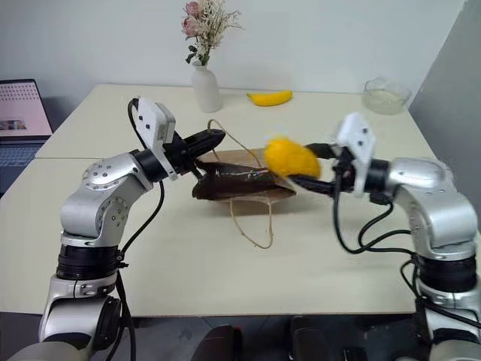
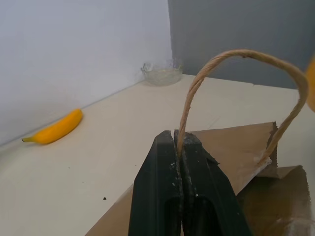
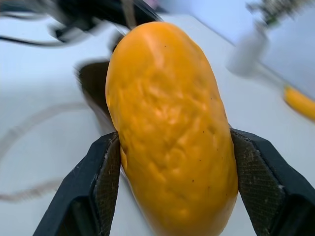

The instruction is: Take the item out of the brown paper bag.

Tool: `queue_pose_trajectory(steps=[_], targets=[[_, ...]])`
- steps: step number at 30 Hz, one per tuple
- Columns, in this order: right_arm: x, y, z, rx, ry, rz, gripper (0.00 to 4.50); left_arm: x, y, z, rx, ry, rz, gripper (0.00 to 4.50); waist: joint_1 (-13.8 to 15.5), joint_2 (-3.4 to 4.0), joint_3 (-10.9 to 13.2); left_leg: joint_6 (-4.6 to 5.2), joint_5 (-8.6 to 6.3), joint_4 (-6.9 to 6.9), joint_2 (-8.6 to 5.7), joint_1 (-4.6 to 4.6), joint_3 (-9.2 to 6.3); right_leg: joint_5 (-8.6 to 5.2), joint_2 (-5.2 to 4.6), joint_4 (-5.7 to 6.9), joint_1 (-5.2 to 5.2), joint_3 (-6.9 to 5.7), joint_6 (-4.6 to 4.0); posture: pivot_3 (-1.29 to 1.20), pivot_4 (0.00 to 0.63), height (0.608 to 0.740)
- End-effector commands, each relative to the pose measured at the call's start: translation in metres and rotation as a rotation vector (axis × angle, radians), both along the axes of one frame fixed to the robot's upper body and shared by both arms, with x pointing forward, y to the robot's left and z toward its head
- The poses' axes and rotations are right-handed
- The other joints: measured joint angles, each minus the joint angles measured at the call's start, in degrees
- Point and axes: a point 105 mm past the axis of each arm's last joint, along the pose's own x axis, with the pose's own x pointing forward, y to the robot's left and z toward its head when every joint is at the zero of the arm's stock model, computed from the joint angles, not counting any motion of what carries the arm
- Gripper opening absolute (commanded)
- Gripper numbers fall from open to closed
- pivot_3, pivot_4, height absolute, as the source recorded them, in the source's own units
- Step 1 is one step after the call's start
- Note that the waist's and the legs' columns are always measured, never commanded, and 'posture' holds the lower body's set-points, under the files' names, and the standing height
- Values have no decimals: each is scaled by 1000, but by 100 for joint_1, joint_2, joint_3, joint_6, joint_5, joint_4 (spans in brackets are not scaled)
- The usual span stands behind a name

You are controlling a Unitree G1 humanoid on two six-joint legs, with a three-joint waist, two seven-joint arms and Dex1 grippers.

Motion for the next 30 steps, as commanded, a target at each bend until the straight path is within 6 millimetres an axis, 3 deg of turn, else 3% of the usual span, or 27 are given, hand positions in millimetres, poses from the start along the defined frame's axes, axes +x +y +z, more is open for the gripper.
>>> queue_pose_trajectory(steps=[1,4,9,10,14,18,20,24,27,30], targets=[[26,-36,-31,-182,9,-182,2935,0,0,6,15,-41,0,0,-8,0,0,0,0,0,-1,1,4,0,0,0,0,3,0,0,150,740],[35,-60,-75,-348,90,-238,2935,0,-1,6,21,-45,-5,0,-25,-1,1,1,0,-2,0,3,18,0,1,0,-1,6,1,0,150,740],[35,-73,-94,-462,112,-230,2935,-1,-1,4,30,-45,-6,0,-28,8,7,0,0,-5,4,-4,18,0,7,1,-11,9,1,0,150,740],[34,-75,-95,-479,110,-228,2935,-1,-1,4,31,-46,-6,0,-21,8,7,0,0,-4,5,-4,17,0,7,0,-9,6,1,0,150,740],[26,-83,-86,-510,97,-210,4316,-1,-1,3,35,-46,-8,0,-11,7,8,0,0,0,-1,-4,17,1,6,0,-6,6,3,0,150,740],[10,-85,-59,-449,79,-187,4447,-1,0,2,47,-47,-14,0,3,6,10,0,0,-1,-2,-10,12,1,5,-7,-6,5,4,0,150,740],[-1,-76,-43,-386,55,-149,4447,-1,0,2,49,-52,-15,0,6,5,10,0,0,0,-1,-12,6,0,3,-7,-6,5,5,0,150,740],[-25,-16,0,-115,-59,23,4447,2,5,2,105,-81,-9,0,-44,3,11,-1,0,-2,6,-1,4,0,5,0,-5,6,5,0,150,740],[-38,19,16,8,-80,113,4500,4,11,4,124,-90,-7,628,-41,6,14,-2,1,-4,10,14,-6,0,14,13,1,-3,5,0,150,740],[-45,43,23,67,-82,180,4500,3,16,8,141,-93,3,1568,-20,8,15,-3,1,-3,10,12,-11,0,11,14,2,-7,4,0,150,740]])
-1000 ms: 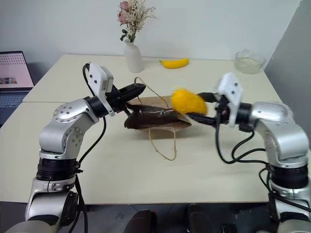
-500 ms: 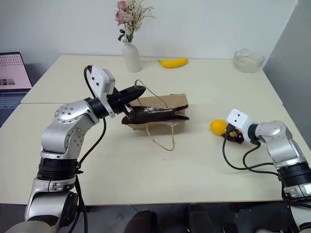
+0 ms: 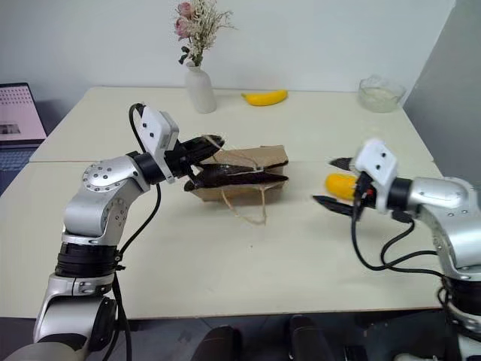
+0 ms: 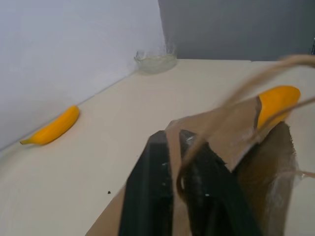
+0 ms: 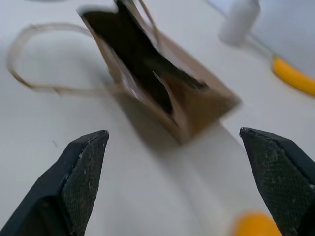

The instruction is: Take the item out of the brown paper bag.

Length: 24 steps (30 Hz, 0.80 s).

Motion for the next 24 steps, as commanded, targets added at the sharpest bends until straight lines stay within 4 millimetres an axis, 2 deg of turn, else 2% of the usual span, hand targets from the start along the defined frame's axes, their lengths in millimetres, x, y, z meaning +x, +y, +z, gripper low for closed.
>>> queue_pose_trajectory(steps=[1,5,8,10,13,16,19,24], targets=[[-10,19,14,42,-28,55,4500,-5,5,21,29,-73,1,1884,10,0,0,0,0,0,-4,-2,2,0,-3,-3,0,2,0,0,150,740],[-6,23,15,46,-28,64,4500,-11,14,25,39,-82,35,3180,23,0,0,2,-1,1,-10,-22,11,1,-13,-28,-2,7,2,0,150,740],[1,22,16,64,-39,45,4500,-16,28,27,52,-108,110,4149,24,0,0,3,-2,5,-10,-41,11,2,-17,-37,-12,8,7,0,150,740],[10,21,19,97,-82,4,4500,-20,39,30,52,-149,181,4149,22,0,0,4,-2,3,-7,-41,8,2,-17,-37,-13,6,7,0,150,740],[27,20,19,199,-141,-101,4500,-27,55,23,25,-153,307,4149,5,0,0,3,-2,3,-1,-39,5,2,-13,-28,-16,4,6,0,150,740],[28,22,7,224,-150,-122,4500,-33,66,11,-15,-179,452,4149,15,2,1,3,-2,0,0,-36,5,2,-12,-22,-18,5,6,0,150,740],[23,23,-8,268,-131,-126,4500,-44,64,-8,5,-185,542,4149,34,0,0,3,-2,2,-1,-37,6,2,-17,-24,-15,6,6,0,150,740],[21,17,-44,312,-66,-199,4500,-60,47,-35,-66,-110,523,4149,57,-4,-3,3,-2,10,-7,-38,7,4,-25,-25,-11,5,10,0,150,740]])
